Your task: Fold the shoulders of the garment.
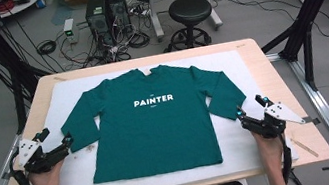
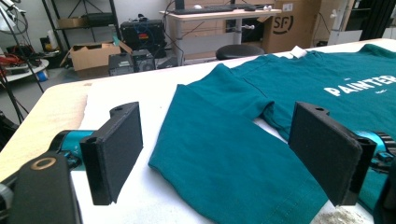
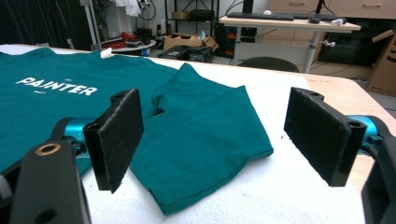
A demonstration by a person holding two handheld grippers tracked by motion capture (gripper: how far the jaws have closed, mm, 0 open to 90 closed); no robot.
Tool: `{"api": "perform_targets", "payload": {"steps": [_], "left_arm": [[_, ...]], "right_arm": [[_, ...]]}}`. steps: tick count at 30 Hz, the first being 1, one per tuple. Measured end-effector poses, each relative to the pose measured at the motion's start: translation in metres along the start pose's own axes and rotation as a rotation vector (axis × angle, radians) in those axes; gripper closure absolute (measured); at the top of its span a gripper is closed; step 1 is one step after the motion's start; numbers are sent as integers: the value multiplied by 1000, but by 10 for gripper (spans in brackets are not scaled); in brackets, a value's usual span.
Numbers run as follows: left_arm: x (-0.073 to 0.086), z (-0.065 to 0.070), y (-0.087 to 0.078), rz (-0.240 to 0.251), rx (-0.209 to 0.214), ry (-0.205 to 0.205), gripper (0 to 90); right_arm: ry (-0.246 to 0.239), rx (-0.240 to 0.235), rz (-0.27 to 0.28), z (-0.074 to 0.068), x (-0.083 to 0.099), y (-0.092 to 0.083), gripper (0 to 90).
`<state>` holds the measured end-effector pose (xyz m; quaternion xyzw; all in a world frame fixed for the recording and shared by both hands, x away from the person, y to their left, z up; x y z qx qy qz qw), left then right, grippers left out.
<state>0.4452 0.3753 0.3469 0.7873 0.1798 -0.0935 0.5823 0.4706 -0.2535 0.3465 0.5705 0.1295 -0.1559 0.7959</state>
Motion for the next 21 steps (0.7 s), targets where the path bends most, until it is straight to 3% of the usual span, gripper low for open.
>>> {"api": "perform_targets", "payload": {"steps": [21], "left_arm": [[0,-2,5,-50,1,-18,211]], "right_arm": [[0,3,10,-1,0,-1,201]]}}
Point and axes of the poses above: each handheld gripper's, and its own axes: y roughly forward along the jaws, x roughly out of its underside, z roughly to its right, the point moved 6 cm from there along y, roughly forward along the jaws, and after that the axes turned 13 degrees about -z, right-handed, at the moved point
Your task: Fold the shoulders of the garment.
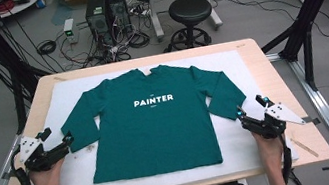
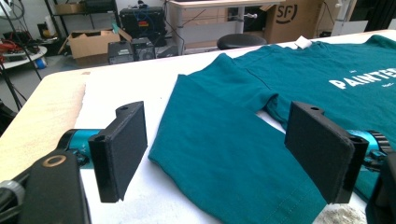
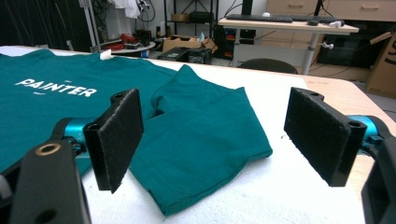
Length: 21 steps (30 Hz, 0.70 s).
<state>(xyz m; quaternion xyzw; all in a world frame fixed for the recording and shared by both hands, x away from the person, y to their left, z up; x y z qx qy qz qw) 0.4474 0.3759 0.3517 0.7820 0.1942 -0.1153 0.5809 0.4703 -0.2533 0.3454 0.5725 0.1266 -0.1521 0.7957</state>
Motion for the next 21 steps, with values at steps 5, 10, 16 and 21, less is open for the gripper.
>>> {"api": "perform_targets", "payload": {"steps": [5,10,16,21], "left_arm": [[0,0,1,-12,11,2,211],[0,3,4,-37,11,31,218],[0,4,5,-48,13,44,221],[0,6,4,-47,56,55,248]], "right_arm": [[5,-1,-2,0,0,0,201],[4,5,2,0,0,0,201],[7,9,6,1,0,0,201],[-4,13,-22,-1,0,2,201]]}}
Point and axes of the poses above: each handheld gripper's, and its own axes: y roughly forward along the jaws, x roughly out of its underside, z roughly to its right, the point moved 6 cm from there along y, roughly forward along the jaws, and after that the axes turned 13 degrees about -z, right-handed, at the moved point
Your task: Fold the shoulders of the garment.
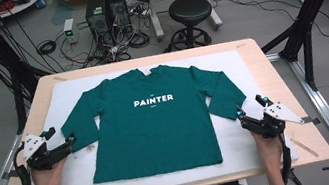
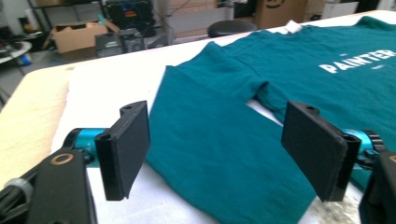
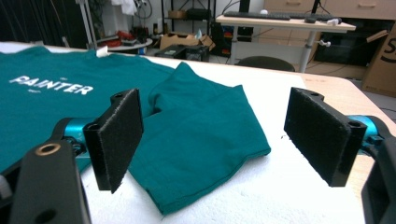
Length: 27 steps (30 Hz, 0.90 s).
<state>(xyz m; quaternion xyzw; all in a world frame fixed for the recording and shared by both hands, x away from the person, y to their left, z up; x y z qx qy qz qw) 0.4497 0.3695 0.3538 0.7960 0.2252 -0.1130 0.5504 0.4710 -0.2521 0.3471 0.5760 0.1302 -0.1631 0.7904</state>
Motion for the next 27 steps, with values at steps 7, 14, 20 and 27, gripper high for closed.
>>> {"api": "perform_targets", "payload": {"steps": [7,14,20,27], "left_arm": [[-4,11,-2,-17,0,98,263],[-18,31,-4,-149,115,261,425],[-16,34,9,-325,213,263,516],[-1,32,26,-459,248,231,533]], "right_arm": [[26,-28,-49,3,-1,5,201],[-25,-58,-97,1,-1,9,201],[-25,-55,-72,1,-1,6,201],[-13,-48,-47,2,0,3,201]]}}
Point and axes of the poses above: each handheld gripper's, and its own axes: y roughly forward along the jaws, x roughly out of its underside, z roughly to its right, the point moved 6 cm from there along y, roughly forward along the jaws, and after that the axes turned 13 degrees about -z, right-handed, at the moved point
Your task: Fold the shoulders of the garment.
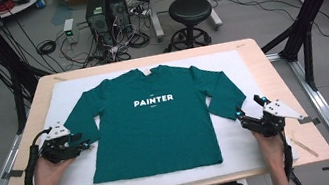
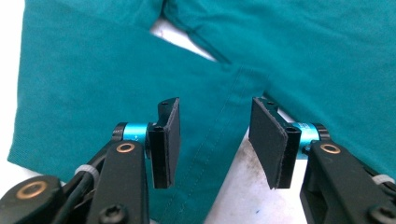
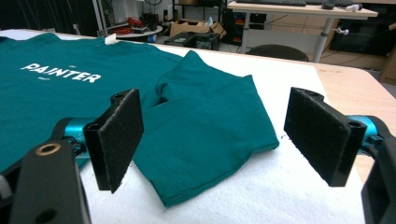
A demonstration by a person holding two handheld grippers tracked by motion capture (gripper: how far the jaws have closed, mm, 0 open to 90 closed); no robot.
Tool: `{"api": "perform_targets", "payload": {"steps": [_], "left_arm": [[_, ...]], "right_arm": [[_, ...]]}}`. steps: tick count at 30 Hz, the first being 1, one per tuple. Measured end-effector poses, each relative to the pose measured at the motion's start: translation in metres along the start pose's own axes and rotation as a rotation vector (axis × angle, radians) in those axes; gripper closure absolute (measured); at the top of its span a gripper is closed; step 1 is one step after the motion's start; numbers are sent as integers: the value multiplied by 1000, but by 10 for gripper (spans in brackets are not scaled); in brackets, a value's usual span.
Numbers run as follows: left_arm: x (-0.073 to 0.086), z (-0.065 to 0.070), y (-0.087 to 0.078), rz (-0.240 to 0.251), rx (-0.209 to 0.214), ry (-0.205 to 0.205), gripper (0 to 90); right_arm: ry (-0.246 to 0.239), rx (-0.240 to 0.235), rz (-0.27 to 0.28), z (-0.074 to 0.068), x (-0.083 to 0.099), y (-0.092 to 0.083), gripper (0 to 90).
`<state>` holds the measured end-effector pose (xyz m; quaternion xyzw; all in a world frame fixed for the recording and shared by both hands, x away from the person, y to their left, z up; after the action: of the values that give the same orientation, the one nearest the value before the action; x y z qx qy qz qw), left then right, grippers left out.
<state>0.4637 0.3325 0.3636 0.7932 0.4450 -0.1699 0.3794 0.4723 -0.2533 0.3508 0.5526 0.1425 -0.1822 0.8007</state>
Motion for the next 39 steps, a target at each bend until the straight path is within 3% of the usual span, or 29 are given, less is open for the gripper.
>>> {"api": "perform_targets", "payload": {"steps": [2,10,14,21,27,32,36,39], "left_arm": [[1,-1,1,-4,9,-10,533],[3,-1,6,-30,-5,15,536],[4,1,6,-17,24,29,631],[7,-1,7,28,-31,-10,848],[6,-4,4,51,7,-95,861],[-6,-6,-12,167,65,-191,861],[-17,-8,-19,196,60,-218,860],[-33,-4,-21,213,43,-214,860]], "right_arm": [[0,0,-2,0,0,0,201],[-2,1,-5,-1,0,0,201],[-3,2,-10,0,0,1,201],[-7,9,-7,-1,0,0,201],[-6,13,-10,-1,0,1,201],[0,16,-9,-1,0,0,201],[-1,16,-10,-1,0,0,201],[-1,15,-11,-1,0,1,201]]}}
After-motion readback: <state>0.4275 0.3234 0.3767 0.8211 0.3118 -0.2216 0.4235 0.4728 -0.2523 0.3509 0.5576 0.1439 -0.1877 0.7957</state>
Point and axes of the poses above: each handheld gripper's, and its own axes: y roughly forward along the jaws, x roughly out of its underside, z roughly to its right, the point moved 6 cm from there along y, roughly forward along the jaws, and after that the axes turned 13 degrees about -z, right-handed, at the moved point
